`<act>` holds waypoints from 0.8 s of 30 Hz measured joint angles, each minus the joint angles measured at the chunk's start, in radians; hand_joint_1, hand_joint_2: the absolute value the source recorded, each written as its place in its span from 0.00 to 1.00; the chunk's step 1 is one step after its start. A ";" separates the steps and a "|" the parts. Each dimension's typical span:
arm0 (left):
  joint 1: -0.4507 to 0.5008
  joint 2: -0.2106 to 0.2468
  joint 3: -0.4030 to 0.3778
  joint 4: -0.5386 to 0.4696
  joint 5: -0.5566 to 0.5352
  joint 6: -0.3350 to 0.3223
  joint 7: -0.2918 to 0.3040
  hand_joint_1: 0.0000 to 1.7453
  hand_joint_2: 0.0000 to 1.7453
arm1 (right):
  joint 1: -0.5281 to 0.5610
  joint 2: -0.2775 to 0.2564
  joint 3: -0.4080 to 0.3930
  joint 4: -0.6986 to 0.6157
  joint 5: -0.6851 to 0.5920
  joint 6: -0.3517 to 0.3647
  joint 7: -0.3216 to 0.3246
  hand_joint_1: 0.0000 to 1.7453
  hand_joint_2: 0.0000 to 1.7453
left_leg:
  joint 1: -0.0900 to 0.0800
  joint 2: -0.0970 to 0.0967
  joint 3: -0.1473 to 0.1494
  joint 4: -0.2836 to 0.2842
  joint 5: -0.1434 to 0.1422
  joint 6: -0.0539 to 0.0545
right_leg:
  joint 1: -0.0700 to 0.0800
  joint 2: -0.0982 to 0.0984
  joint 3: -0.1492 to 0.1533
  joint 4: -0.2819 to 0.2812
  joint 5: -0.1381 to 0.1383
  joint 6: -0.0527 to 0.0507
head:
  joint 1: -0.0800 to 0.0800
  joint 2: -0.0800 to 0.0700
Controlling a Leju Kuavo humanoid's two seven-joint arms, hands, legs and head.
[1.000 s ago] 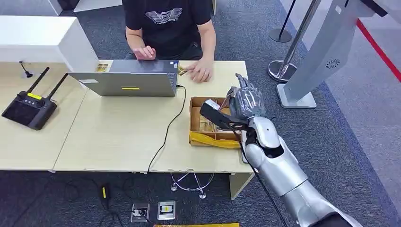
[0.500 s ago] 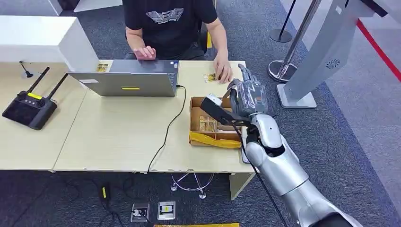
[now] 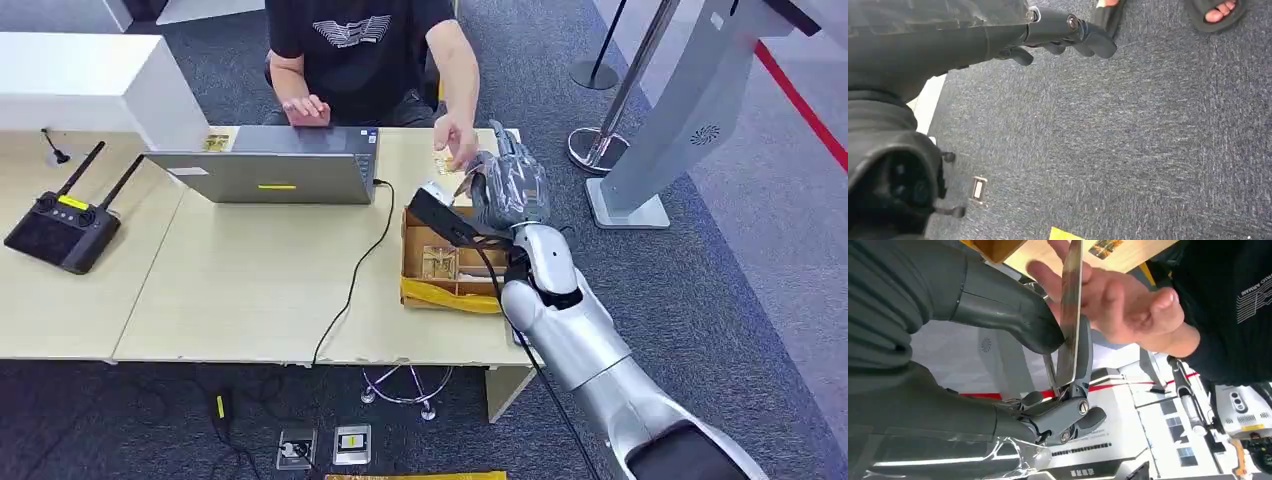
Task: Pass the card to the sensor for recognition and then transmit it.
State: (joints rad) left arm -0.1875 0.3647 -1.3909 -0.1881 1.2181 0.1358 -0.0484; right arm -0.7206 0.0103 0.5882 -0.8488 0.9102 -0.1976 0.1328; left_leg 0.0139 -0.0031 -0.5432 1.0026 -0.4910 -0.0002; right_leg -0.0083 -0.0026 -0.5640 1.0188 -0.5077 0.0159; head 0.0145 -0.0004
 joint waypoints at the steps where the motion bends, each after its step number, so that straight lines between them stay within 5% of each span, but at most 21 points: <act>1: 0.000 0.000 0.000 0.000 0.000 0.000 0.000 0.00 0.00 | -0.002 0.003 0.000 0.007 0.000 0.000 0.000 1.00 1.00 | 0.000 0.000 0.000 0.000 0.000 0.000 | 0.000 0.000 0.000 0.000 0.000 0.000 | 0.000 0.000; 10: 0.000 -0.001 0.000 0.000 0.003 0.000 0.000 0.00 0.00 | -0.010 0.027 0.000 0.063 0.001 0.000 0.003 1.00 1.00 | 0.000 0.000 0.000 0.000 0.000 0.000 | 0.000 0.000 0.000 0.000 0.000 0.000 | 0.000 0.000; 11: 0.000 -0.001 0.000 0.000 0.003 0.001 0.000 0.00 0.00 | -0.012 0.028 0.000 0.066 0.002 0.000 0.003 0.00 1.00 | 0.000 0.000 0.000 0.000 0.000 0.000 | 0.000 0.000 0.000 0.000 0.000 0.000 | 0.000 0.000; 12: 0.000 -0.001 0.000 0.000 0.003 0.002 -0.001 0.00 0.00 | -0.013 0.029 0.000 0.070 0.002 0.000 0.003 0.00 1.00 | 0.000 0.000 0.000 0.000 0.000 0.000 | 0.000 0.000 0.000 0.000 0.000 0.000 | 0.000 0.000; 13: 0.000 -0.001 0.000 0.000 0.003 0.002 -0.002 0.00 0.00 | -0.014 0.029 0.000 0.072 0.002 0.000 0.003 0.00 0.00 | 0.000 0.000 0.000 0.000 0.000 0.000 | 0.000 0.000 0.000 0.000 0.000 0.000 | 0.000 0.000; 24: 0.000 -0.001 0.000 0.000 0.009 0.002 -0.006 0.00 0.00 | -0.016 0.048 0.001 0.104 0.002 -0.025 -0.021 0.00 0.00 | 0.000 0.000 0.000 0.000 0.000 0.000 | 0.000 0.000 0.000 0.000 0.000 0.000 | 0.000 0.000</act>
State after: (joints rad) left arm -0.1872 0.3639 -1.3912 -0.1881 1.2272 0.1373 -0.0546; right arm -0.7365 0.0580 0.5894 -0.7450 0.9121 -0.2224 0.1114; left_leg 0.0139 -0.0032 -0.5432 1.0026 -0.4910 -0.0001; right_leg -0.0082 -0.0028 -0.5640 1.0188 -0.5077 0.0159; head 0.0145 -0.0004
